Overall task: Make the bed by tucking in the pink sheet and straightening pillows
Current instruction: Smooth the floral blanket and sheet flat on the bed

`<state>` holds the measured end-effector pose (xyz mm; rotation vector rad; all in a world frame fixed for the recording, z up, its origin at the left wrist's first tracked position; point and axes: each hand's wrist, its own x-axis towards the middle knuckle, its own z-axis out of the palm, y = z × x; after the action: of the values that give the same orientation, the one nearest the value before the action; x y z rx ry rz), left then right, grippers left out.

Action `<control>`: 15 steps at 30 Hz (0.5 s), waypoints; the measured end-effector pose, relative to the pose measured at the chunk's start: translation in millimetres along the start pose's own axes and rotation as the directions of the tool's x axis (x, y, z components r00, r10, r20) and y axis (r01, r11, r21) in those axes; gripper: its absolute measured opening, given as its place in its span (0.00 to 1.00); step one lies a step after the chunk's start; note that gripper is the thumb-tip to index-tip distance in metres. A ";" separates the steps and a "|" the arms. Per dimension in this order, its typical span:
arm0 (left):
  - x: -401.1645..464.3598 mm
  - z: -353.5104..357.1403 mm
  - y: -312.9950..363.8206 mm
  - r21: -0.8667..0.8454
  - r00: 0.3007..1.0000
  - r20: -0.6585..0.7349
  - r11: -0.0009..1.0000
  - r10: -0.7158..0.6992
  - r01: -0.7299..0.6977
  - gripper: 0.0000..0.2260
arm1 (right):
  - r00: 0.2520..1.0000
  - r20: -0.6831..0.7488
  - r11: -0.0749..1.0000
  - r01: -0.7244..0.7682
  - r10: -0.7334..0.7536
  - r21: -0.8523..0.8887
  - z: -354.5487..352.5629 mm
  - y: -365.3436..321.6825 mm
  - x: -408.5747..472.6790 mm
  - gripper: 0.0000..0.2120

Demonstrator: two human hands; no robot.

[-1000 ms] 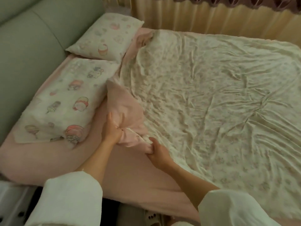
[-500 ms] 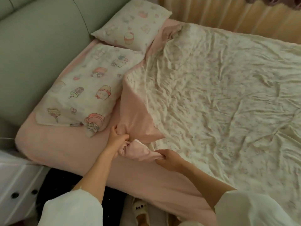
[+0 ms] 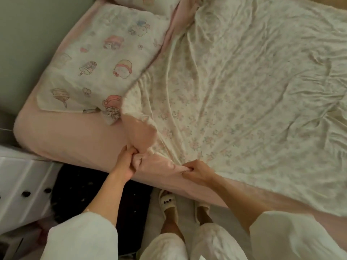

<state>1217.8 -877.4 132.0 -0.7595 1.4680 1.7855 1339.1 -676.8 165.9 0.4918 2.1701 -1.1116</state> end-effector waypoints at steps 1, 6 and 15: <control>8.8 -2.9 -7.1 -0.027 0.998 -0.015 0.998 -0.054 0.054 0.08 | 0.999 0.039 1.000 -0.006 0.006 -0.005 7.6 3.7 3.0 0.14; 34.6 -9.1 -37.1 0.005 0.923 -0.353 0.986 -0.154 0.167 0.18 | 0.924 0.361 0.992 -0.121 0.124 -0.031 58.9 27.9 10.3 0.23; 51.7 17.2 -82.0 0.977 0.928 -0.043 0.210 0.371 -0.038 0.32 | 0.966 -0.200 0.908 -0.225 0.161 -0.354 40.8 108.9 28.4 0.28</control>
<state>1253.5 -843.2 46.9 -0.0775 2.5299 0.5009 1397.1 -646.9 65.6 0.6256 2.3446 -0.5439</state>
